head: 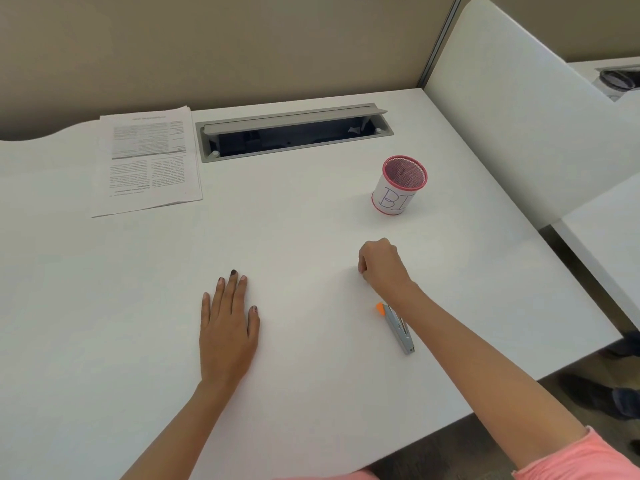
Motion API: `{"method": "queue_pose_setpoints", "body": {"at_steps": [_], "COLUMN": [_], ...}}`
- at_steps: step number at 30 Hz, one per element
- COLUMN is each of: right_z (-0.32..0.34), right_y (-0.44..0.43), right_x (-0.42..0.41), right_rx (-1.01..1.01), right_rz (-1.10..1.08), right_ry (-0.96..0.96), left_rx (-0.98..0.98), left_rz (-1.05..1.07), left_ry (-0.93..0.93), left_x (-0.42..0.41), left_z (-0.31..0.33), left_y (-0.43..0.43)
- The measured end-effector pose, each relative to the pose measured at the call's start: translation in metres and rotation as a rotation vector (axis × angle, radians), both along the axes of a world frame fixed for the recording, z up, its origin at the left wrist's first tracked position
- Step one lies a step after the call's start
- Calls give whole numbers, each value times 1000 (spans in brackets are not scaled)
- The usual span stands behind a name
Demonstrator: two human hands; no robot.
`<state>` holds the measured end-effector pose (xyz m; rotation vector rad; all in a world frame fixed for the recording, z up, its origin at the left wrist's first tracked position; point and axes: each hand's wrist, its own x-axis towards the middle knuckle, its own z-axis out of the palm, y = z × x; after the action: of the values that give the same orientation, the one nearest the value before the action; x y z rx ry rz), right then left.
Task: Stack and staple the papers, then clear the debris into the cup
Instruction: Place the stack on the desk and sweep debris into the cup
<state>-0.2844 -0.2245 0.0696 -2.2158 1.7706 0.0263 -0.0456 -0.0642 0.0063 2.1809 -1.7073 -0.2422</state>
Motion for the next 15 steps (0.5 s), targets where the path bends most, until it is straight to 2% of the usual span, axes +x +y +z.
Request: {"method": "queue_pose_setpoints", "body": {"at_steps": [8,13,15], "right_z": [-2,-9,-4], "right_y": [6,4,-2], "right_x": [-3,-9,-14], "right_rx": [69,78,73], "right_rz": [-87,-156,-228], "right_ry": [-77,-198,-305], "left_rx": [-2,11,13], "left_rz": [2,3,3], "left_ry": [-3,-12,-18], "left_x": [-1,-1,-1], "left_z": [1,0,1], "left_y": [0,0,0]}}
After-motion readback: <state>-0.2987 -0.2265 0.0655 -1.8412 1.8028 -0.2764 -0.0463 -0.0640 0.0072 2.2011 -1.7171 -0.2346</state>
